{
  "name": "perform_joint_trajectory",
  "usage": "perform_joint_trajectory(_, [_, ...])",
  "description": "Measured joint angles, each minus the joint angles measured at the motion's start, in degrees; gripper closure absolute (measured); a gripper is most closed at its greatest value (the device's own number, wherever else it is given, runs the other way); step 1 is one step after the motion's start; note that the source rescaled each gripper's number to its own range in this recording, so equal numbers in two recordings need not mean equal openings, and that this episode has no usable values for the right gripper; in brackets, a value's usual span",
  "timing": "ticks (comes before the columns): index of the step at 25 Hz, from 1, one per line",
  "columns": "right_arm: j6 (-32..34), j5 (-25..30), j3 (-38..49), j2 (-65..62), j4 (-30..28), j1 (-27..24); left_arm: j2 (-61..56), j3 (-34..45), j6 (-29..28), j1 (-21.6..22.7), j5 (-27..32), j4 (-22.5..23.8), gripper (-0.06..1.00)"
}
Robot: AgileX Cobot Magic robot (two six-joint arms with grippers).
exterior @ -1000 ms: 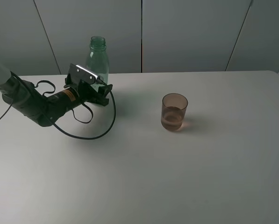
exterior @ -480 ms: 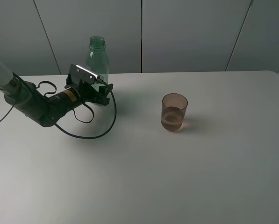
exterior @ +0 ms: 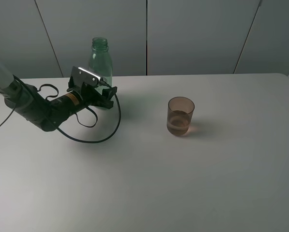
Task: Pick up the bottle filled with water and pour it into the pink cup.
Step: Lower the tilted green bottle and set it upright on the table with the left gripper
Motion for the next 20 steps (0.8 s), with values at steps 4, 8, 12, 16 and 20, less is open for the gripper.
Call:
perform_joint_trajectory(4, [0.00,0.00,0.00,0.00,0.00,0.00,0.00,-0.32,-0.96,0.00,0.85,0.00,0.80])
perform_joint_trajectory(8, [0.00,0.00,0.00,0.00,0.00,0.00,0.00,-0.31,-1.91,0.00,2.54,0.24,0.35])
perform_joint_trajectory(12, [0.00,0.00,0.00,0.00,0.00,0.00,0.00,-0.31,-2.32,0.00,3.10,0.37,0.01])
perform_joint_trajectory(16, [0.00,0.00,0.00,0.00,0.00,0.00,0.00,-0.31,-2.32,0.00,3.61,0.46,-0.01])
perform_joint_trajectory(20, [0.00,0.00,0.00,0.00,0.00,0.00,0.00,-0.31,-2.35,0.00,4.63,0.46,-0.01])
